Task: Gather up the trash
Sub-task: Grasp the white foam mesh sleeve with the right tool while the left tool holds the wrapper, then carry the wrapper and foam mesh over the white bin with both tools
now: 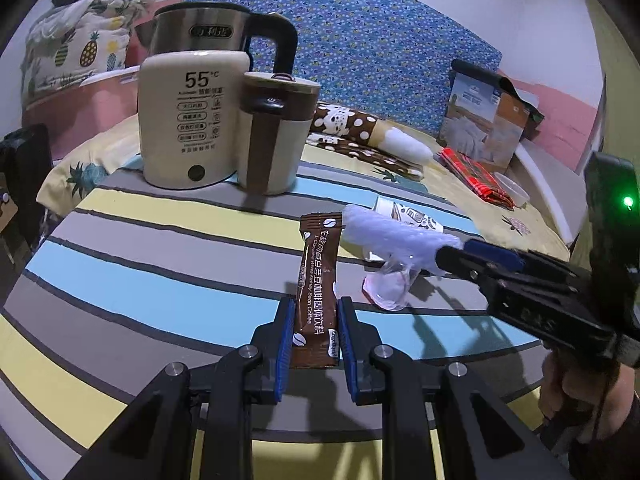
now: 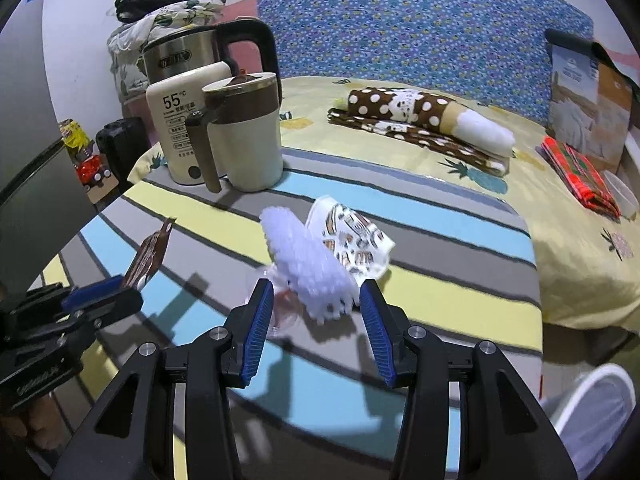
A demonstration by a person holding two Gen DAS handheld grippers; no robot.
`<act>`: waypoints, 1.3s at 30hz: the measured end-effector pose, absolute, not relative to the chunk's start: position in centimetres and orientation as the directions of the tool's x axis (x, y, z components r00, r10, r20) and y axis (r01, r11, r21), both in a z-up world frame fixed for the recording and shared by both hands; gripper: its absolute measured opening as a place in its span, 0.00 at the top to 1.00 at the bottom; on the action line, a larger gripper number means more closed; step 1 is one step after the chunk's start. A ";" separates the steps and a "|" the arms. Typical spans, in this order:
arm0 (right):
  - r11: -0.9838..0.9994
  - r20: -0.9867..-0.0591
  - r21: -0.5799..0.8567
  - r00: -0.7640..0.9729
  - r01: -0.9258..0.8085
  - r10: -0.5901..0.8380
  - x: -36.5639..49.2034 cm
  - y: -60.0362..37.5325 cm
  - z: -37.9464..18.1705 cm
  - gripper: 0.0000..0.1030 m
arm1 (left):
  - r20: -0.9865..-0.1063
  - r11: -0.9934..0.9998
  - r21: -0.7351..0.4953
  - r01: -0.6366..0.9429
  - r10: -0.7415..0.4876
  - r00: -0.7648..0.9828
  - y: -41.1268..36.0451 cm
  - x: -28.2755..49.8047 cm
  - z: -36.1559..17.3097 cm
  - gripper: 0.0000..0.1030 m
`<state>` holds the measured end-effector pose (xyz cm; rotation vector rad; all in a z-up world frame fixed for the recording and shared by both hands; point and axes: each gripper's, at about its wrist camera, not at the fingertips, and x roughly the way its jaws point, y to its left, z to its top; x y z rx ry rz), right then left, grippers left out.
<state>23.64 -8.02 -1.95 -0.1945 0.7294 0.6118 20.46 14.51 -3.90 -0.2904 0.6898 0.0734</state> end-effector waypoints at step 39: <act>0.843 -0.610 0.144 0.624 -0.519 0.488 18.5 -14.3 1.5 0.88 | -0.629 0.975 -0.208 -0.075 -0.075 0.774 9.2 18.4 -1.7 0.78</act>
